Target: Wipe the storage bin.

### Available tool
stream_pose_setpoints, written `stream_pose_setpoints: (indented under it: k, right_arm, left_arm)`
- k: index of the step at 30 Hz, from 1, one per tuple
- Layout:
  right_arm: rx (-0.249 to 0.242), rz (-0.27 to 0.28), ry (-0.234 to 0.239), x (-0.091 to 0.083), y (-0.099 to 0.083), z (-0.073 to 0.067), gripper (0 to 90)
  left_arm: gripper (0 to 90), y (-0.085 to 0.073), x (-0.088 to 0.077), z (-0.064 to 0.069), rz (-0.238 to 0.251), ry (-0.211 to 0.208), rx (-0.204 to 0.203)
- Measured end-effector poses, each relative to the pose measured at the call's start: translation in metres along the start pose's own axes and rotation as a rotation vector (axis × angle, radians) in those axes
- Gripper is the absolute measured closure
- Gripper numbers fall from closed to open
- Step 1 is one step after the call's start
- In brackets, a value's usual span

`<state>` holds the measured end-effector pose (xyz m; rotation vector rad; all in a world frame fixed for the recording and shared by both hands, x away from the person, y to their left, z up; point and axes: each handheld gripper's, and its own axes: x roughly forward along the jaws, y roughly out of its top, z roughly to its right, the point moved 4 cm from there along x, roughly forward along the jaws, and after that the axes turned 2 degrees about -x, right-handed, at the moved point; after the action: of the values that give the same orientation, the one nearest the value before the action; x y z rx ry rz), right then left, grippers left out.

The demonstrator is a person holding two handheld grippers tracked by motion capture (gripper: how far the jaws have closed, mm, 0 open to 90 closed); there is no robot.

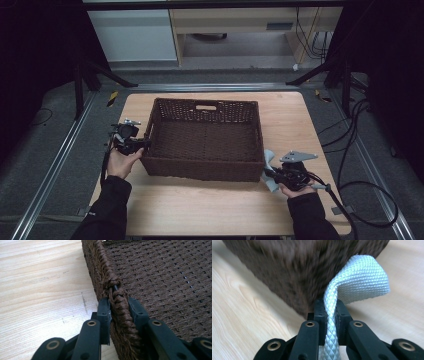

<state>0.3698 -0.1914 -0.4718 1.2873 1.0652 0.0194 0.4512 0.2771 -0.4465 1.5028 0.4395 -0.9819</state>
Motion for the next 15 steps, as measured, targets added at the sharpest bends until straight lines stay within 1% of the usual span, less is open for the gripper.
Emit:
stream_pose_setpoints:
  k: [2, 5, 7, 8, 9, 10, 11, 12, 14, 15]
  right_arm:
    - [-0.006, 0.049, 0.003, -0.01, 0.009, -0.001, 83.8]
    - [-0.027, 0.069, -0.004, -0.017, 0.015, -0.006, 83.8]
    - [-0.034, 0.053, -0.004, -0.015, 0.013, -0.007, 83.8]
    - [-0.053, 0.014, -0.01, -0.009, 0.009, -0.009, 83.8]
    - [-0.053, 0.014, -0.01, -0.009, 0.009, -0.009, 83.8]
    - [-0.06, -0.002, -0.008, -0.005, 0.006, -0.011, 83.8]
    - [-0.068, -0.018, -0.015, -0.001, 0.004, -0.012, 83.7]
    - [-0.071, -0.022, -0.023, 0.001, 0.002, -0.012, 83.8]
    - [-0.033, -0.012, 0.006, 0.001, 0.0, -0.009, 83.8]
    - [-0.015, -0.017, 0.008, 0.002, -0.003, -0.007, 83.8]
  left_arm:
    - [73.4, 0.001, 0.001, 0.0, 0.0, 0.001, -0.002]
    - [73.4, 0.003, 0.002, 0.0, 0.0, 0.004, -0.003]
    - [73.4, 0.003, 0.002, 0.0, 0.0, 0.005, -0.001]
    - [73.3, 0.003, 0.002, 0.0, 0.0, 0.004, -0.001]
    - [73.3, 0.003, 0.002, 0.0, 0.0, 0.004, 0.001]
    - [73.3, 0.003, 0.002, 0.0, 0.001, 0.003, 0.001]
    - [73.3, 0.003, 0.002, 0.0, 0.002, 0.003, 0.001]
    - [73.2, 0.003, 0.002, 0.0, 0.0, 0.009, 0.005]
    - [73.2, 0.003, 0.002, 0.0, 0.002, 0.005, 0.004]
    - [73.2, 0.003, 0.002, 0.0, 0.001, 0.006, 0.005]
